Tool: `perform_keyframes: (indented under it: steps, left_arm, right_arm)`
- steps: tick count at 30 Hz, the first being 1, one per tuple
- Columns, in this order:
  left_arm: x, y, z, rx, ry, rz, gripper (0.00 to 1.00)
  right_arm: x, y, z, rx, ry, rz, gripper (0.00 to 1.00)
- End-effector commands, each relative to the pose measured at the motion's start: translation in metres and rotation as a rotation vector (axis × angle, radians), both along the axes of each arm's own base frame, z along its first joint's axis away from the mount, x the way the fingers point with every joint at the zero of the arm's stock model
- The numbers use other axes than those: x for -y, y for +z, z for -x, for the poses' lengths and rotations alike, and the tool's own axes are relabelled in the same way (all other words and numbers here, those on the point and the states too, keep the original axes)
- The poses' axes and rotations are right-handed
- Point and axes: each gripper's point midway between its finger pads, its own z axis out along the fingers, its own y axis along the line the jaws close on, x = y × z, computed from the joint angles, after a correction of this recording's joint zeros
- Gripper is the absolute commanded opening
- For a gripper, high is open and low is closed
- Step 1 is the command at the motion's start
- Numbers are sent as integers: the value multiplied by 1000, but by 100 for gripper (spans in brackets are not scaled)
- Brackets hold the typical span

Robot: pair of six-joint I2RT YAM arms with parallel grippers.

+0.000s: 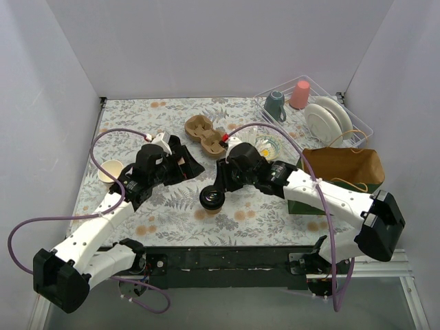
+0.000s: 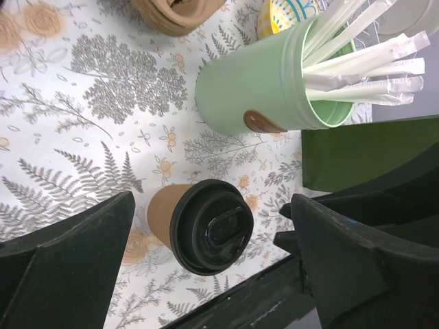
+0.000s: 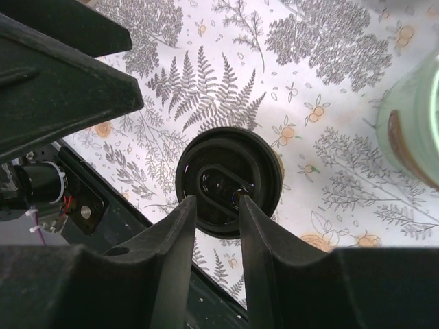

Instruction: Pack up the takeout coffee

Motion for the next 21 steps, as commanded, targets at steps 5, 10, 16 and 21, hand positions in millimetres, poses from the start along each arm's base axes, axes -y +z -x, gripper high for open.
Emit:
perform_keyframes:
  steps: [5, 10, 16, 21]
  left_arm:
    - [-25, 39, -16, 169, 36, -159, 98]
    - [-23, 36, -16, 199, -11, -187, 98]
    - [-20, 19, -10, 210, -70, -203, 98]
    - [-18, 26, -15, 238, -105, -237, 97]
  right_arm:
    - [29, 76, -26, 231, -63, 72, 42]
    - [65, 107, -43, 352, -163, 189, 44]
    - [104, 145, -56, 432, -271, 256, 45]
    - [119, 164, -51, 469, -282, 230, 46]
